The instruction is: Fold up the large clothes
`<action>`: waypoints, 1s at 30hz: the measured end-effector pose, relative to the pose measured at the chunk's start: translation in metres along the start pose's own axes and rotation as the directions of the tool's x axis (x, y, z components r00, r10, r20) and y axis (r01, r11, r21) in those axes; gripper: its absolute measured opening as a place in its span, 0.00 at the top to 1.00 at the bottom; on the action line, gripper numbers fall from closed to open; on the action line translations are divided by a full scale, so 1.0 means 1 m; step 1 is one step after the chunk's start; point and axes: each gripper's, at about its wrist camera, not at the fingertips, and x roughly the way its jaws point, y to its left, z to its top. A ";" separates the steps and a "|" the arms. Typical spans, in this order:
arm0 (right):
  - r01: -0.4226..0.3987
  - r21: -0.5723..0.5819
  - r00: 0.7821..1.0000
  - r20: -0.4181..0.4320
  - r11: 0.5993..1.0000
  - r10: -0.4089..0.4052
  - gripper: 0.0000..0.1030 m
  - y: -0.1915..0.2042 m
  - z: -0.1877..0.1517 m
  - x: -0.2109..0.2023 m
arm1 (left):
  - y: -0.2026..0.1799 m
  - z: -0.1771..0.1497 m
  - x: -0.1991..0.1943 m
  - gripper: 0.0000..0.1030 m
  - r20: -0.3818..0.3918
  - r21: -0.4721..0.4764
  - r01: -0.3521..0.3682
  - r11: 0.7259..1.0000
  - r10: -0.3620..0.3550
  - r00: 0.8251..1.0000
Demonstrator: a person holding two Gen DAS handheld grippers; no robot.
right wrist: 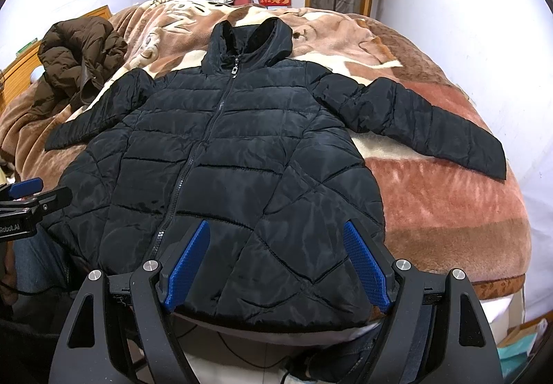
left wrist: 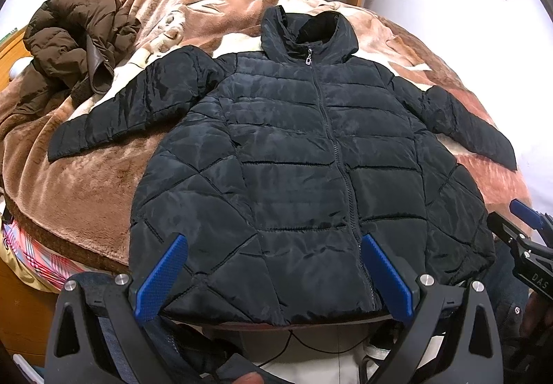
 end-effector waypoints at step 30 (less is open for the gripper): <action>0.001 0.000 1.000 -0.004 1.000 -0.001 0.23 0.002 -0.001 0.001 | -0.004 -0.003 0.002 0.01 -0.014 0.002 0.009 1.000 -0.009 1.000</action>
